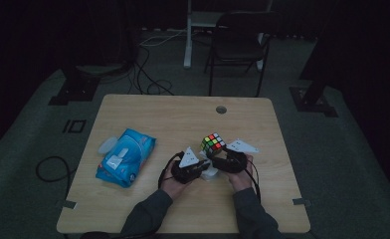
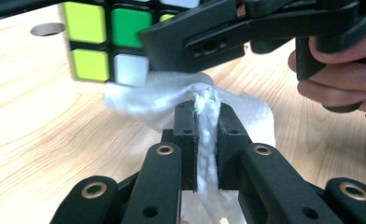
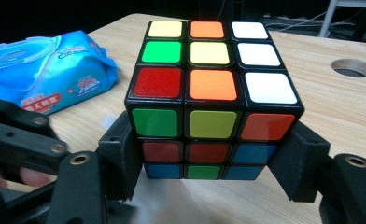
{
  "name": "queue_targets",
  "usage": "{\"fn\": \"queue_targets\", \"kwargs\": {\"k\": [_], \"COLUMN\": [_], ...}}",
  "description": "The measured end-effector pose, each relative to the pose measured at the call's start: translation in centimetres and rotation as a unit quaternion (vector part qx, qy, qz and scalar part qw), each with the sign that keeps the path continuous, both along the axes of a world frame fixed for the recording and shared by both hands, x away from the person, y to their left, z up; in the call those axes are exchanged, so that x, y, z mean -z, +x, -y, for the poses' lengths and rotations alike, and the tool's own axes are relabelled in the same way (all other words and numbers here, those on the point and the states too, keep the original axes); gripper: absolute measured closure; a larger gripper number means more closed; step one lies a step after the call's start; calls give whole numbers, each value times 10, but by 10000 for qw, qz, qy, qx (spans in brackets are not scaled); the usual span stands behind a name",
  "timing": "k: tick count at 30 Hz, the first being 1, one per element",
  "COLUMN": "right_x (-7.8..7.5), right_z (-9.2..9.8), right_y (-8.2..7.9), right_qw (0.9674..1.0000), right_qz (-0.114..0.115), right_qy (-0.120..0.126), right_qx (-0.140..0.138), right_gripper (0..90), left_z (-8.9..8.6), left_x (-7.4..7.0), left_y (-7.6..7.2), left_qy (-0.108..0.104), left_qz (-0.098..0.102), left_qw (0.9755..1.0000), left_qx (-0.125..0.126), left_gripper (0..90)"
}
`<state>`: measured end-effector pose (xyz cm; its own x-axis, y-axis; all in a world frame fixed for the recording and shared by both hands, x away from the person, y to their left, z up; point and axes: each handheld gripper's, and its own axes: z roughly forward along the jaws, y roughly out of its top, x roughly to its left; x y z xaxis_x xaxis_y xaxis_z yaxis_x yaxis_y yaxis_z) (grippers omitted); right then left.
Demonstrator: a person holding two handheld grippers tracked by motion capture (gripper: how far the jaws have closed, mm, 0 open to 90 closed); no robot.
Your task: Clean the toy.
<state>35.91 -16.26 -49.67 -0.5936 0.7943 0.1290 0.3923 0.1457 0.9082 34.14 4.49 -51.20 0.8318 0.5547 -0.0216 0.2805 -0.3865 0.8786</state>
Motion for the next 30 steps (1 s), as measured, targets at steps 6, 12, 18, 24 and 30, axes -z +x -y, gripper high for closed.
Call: {"fn": "queue_targets", "kwargs": {"k": [6, 12, 18, 24, 30], "right_x": [1, 1, 2, 2, 2], "right_z": [1, 0, 0, 0, 0], "right_y": [0, 0, -1, -1, -1], "right_qw": [10000, 9999, 9998, 9998, 9997], "right_qz": [6, 29, 29, 24, 8], "right_qy": [-74, -129, -178, -206, -262], "right_qx": [18, 4, -4, -16, -17], "right_gripper": [344, 344, 344, 344, 344], "left_z": [-16, -29, -41, -52, -62], "left_x": [-3, -11, -18, -25, -32], "left_y": [1, 3, 6, 8, 10], "left_qy": [-44, -112, -139, -234, -296], "left_qz": [16, 63, 52, 45, 62], "left_qw": [9998, 9994, 9989, 9981, 9970], "left_qx": [-188, -325, -449, -570, -710], "left_gripper": [829, 829, 829, 829, 829]}}
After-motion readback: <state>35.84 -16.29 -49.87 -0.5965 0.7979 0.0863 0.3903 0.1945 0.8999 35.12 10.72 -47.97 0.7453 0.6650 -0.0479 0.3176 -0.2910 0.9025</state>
